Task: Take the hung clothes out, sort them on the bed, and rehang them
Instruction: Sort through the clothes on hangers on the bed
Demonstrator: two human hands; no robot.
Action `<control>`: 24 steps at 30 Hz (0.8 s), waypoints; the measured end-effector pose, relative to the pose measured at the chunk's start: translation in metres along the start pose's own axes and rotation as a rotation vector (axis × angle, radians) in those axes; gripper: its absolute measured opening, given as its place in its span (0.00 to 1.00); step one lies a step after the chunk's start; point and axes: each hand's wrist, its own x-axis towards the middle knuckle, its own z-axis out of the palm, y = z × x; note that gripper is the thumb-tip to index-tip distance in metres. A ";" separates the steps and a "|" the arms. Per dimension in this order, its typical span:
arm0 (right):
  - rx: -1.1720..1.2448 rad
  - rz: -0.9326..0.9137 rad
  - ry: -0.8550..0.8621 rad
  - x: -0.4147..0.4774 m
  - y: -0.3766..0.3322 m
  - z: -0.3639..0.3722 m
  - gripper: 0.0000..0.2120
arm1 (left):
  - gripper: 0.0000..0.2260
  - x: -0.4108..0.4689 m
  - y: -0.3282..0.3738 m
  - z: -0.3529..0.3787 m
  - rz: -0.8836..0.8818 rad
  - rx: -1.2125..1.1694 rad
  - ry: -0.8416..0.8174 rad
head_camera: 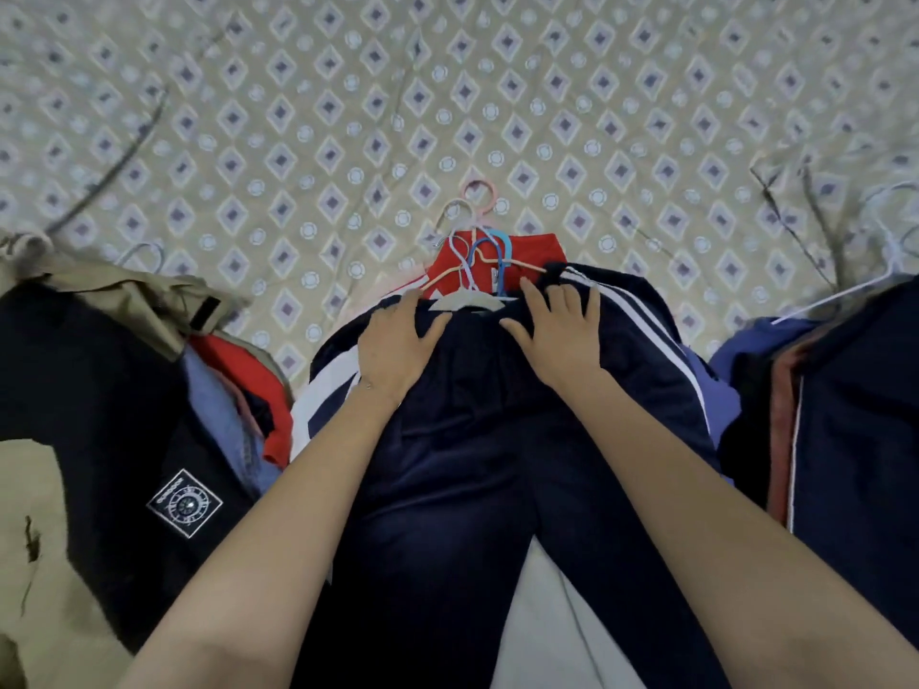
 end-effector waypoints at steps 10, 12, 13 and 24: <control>-0.006 -0.081 0.017 -0.091 0.000 -0.098 0.23 | 0.16 -0.108 0.042 -0.074 0.187 0.006 -0.165; 0.014 -0.134 0.077 -0.117 -0.001 -0.114 0.21 | 0.14 -0.131 0.047 -0.095 0.196 0.012 -0.136; 0.050 -0.153 0.105 -0.129 0.001 -0.121 0.21 | 0.13 -0.143 0.051 -0.107 0.206 0.015 -0.132; 0.334 -0.147 0.118 -0.293 0.054 -0.208 0.25 | 0.20 -0.301 0.131 -0.181 0.387 0.018 0.056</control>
